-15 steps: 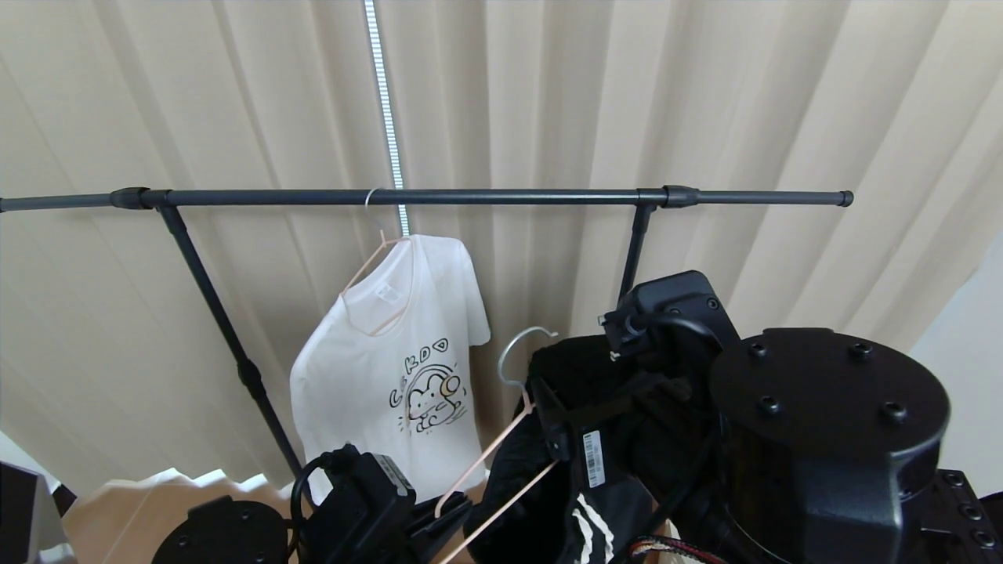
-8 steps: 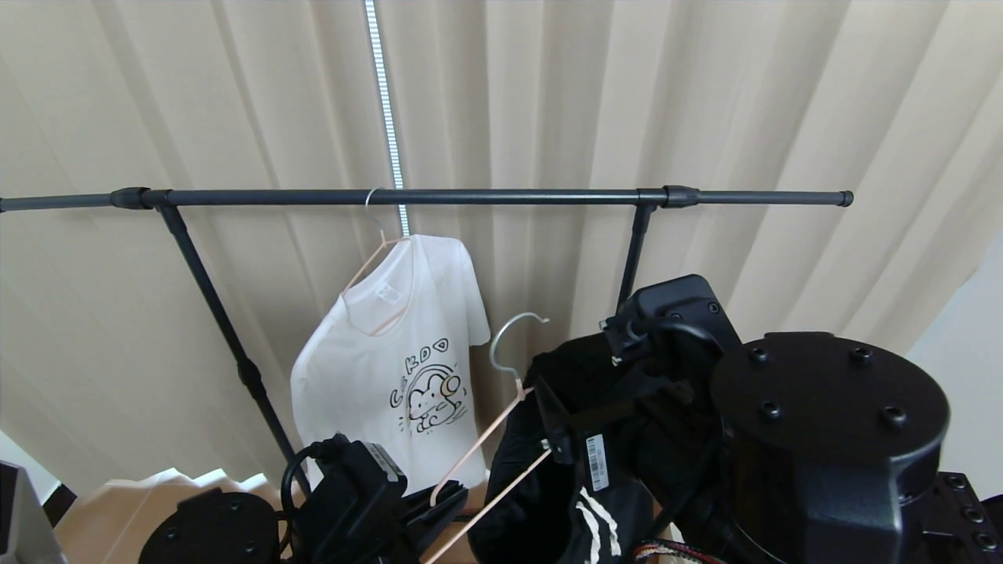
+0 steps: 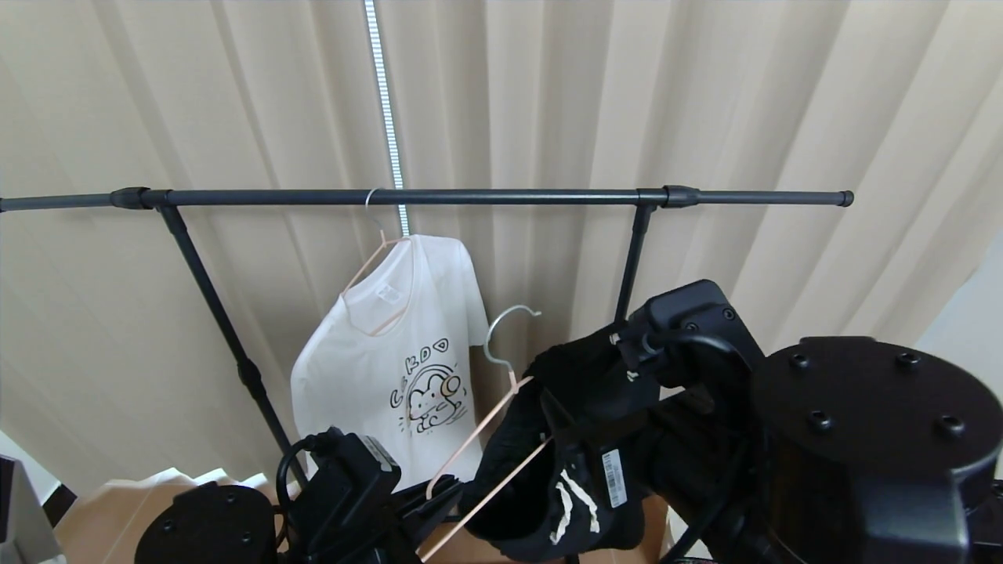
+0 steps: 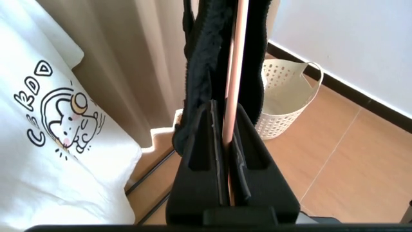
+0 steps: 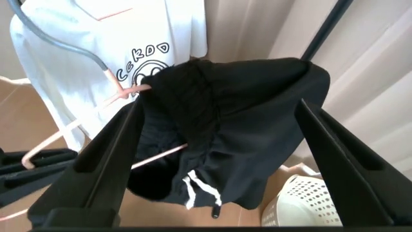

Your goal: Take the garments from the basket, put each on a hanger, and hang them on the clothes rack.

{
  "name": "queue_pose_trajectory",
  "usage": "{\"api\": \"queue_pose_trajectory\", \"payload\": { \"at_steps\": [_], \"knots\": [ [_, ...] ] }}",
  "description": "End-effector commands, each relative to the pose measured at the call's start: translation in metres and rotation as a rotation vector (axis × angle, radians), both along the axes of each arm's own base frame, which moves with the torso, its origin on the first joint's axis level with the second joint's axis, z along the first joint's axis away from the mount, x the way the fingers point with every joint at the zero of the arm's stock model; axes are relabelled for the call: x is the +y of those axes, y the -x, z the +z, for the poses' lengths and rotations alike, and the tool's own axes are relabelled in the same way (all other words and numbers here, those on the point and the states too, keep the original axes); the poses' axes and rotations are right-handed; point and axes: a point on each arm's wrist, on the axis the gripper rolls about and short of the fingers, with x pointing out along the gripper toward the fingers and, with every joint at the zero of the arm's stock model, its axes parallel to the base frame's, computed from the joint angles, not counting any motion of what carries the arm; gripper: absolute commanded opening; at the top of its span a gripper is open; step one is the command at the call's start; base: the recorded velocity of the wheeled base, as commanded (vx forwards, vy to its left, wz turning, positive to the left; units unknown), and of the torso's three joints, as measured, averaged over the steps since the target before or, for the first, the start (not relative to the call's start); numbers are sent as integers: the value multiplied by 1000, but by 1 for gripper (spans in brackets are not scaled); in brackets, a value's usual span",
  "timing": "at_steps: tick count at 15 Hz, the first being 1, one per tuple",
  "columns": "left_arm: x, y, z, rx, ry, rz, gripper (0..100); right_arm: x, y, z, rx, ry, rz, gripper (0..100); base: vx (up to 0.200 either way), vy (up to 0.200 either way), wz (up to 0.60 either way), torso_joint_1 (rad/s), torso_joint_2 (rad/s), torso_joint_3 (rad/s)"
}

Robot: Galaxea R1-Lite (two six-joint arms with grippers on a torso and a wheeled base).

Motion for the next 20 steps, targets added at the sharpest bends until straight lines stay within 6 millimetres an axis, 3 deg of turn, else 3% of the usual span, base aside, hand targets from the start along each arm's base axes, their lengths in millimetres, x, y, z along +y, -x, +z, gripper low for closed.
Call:
{"api": "queue_pose_trajectory", "payload": {
  "at_steps": [1,2,3,4,7,10,12,15,17,20],
  "knots": [
    [3,-2,-1,5,-4,14,0,-26,6,17,-18,0,75,100,0,0,0,0,0,0],
    [8,-4,-2,14,-1,1,0,-57,1,24,4,66,200,100,0,0,0,0,0,0],
    [10,-4,-1,20,2,-12,0,-68,1,28,8,102,254,100,0,0,0,0,0,0],
    [15,-3,0,25,6,-38,0,-93,-3,34,34,204,358,100,0,0,0,0,0,0],
    [19,-1,-3,49,5,-113,0,-117,-11,39,130,366,570,100,0,0,0,0,0,0],
    [20,-2,-4,27,-16,-187,0,-120,-22,39,209,422,700,100,0,0,0,0,0,0],
    [19,0,-4,26,-16,-228,0,-124,-56,40,279,503,885,100,0,0,0,0,0,0],
    [17,2,-3,22,-13,-264,0,-123,-81,52,309,527,1010,100,0,0,0,0,0,0],
    [13,5,-3,21,-12,-289,0,-115,-107,55,370,541,1108,100,0,0,0,0,0,0],
    [10,9,-2,16,-10,-317,0,-102,-126,43,404,538,1131,100,0,0,0,0,0,0]
  ]
}}
